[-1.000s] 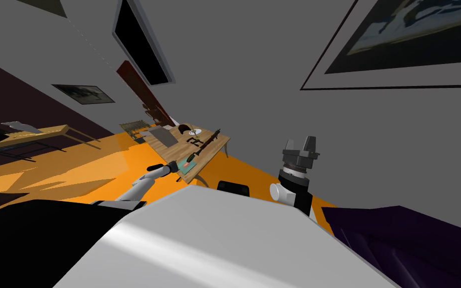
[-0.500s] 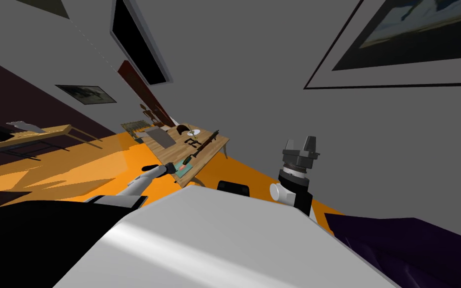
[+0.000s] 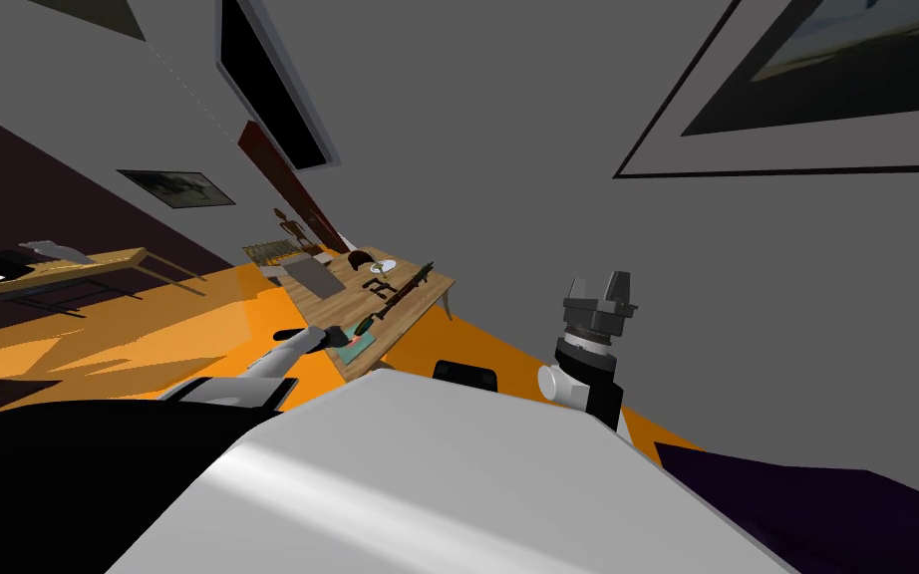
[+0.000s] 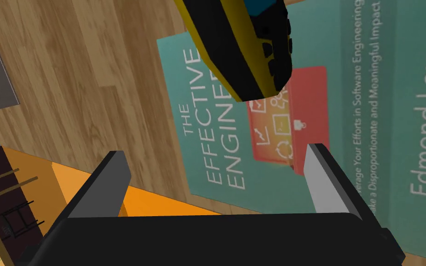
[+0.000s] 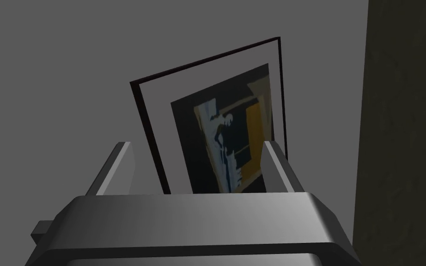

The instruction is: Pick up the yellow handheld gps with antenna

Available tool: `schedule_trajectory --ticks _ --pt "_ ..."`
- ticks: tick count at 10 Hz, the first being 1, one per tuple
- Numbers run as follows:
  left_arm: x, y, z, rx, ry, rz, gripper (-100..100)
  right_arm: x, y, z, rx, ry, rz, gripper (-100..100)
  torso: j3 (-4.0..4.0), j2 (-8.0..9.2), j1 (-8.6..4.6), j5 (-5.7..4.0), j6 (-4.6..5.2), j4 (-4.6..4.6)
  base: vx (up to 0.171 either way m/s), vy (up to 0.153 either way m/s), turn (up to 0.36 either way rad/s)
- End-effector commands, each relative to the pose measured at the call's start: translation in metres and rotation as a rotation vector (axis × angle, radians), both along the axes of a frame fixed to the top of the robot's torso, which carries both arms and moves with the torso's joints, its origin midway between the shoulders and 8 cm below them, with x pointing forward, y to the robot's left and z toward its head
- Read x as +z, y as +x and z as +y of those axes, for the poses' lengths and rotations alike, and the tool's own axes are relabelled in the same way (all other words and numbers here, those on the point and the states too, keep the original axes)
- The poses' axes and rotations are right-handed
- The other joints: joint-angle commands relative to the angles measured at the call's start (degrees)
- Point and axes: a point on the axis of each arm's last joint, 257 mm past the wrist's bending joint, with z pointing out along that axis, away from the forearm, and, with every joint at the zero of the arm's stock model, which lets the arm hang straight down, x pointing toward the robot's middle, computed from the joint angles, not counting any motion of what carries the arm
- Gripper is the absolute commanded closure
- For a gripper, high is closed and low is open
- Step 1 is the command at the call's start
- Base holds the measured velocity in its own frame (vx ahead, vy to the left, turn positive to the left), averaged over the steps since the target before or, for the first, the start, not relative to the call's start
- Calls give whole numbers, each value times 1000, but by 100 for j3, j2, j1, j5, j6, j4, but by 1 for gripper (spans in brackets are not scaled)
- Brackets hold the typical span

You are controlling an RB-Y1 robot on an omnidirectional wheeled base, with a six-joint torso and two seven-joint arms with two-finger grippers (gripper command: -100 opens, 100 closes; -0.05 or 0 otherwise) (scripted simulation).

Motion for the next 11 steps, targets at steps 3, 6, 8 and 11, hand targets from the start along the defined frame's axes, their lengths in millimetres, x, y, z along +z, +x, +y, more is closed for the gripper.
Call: schedule_trajectory --ticks 3,6,8,11 --pt "-3 -11 3 88 -66 -8 -100 0 0 0 0 0 0 0 2 5 3 1 1 1 106 -51 20" --pt "-4 -13 2 172 -138 -36 -100 0 0 0 0 0 0 0 7 15 11 3 0 2 100 -38 21" --pt "-6 -13 -2 233 -196 -60 -100 0 0 0 0 0 0 0 -1 0 9 2 0 -1 156 -33 27" --pt "-11 -16 -7 268 -228 -67 -100 0 0 0 0 0 0 0 0 3 22 6 0 -1 101 -9 13"
